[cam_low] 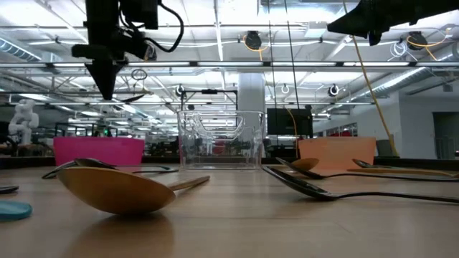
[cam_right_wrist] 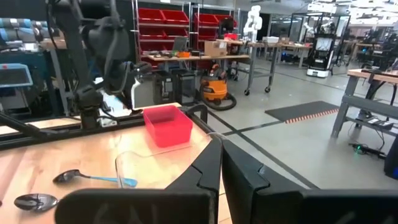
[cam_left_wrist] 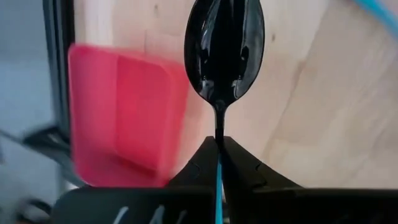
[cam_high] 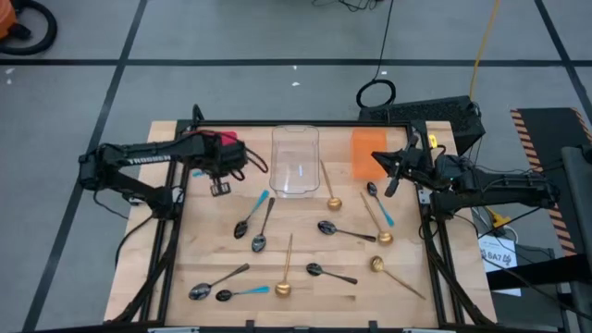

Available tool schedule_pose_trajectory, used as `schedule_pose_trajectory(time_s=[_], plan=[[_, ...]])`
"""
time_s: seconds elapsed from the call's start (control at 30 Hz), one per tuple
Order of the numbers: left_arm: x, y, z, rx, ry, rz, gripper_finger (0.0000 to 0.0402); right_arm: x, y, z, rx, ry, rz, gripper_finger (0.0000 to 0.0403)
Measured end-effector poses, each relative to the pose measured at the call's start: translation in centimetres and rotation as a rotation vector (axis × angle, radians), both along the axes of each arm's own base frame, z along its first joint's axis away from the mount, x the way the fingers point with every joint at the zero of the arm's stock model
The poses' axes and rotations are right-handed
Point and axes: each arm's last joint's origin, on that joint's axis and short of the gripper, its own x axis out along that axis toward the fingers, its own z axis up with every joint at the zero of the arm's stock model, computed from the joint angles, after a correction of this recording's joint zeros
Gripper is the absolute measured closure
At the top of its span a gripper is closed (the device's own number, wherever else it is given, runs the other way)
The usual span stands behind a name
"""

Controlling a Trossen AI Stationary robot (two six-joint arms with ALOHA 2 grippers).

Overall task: Sort silverware by color (type)
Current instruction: Put the blue spoon into the red bin

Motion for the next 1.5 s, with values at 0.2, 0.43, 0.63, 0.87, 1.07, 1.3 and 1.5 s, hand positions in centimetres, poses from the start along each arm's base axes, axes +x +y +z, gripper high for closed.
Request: schedule_pose_trajectory(time_s=[0.2, 0.43, 0.63, 0.87, 1.07, 1.3, 1.5], plan=[[-0.6, 2.0, 0.0, 0.005, 0.084, -0.245, 0.0394, 0.0, 0.0, 0.0, -0.008, 0.004, 0.001, 0.0392], [-2.0, 5.7, 0.1, 0.041, 0.088, -0.193, 0.0383, 0.0, 0.0, 0.3, -0.03, -0.013, 0.002, 0.0392], [-3.5, 8.4, 0.1, 0.048, 0.076, -0.16, 0.0379, 0.0, 0.0, 0.3, -0.032, -0.016, 0.001, 0.0392], [-4.8, 10.7, 0.0, 0.043, 0.01, -0.099, 0.0377, 0.0, 0.0, 0.4, -0.035, -0.021, 0.001, 0.0392], [-5.4, 12.2, -1.0, -0.005, 0.028, -0.066, 0.0377, 0.0, 0.0, 0.4, -0.035, -0.021, 0.001, 0.0392], [-5.6, 13.7, -2.5, -0.055, 0.057, -0.003, 0.0376, 0.0, 0.0, 0.4, -0.039, -0.019, 0.001, 0.0392], [-5.0, 14.8, -3.8, -0.063, 0.05, 0.059, 0.0376, 0.0, 0.0, 0.4, -0.039, -0.019, 0.001, 0.0392]])
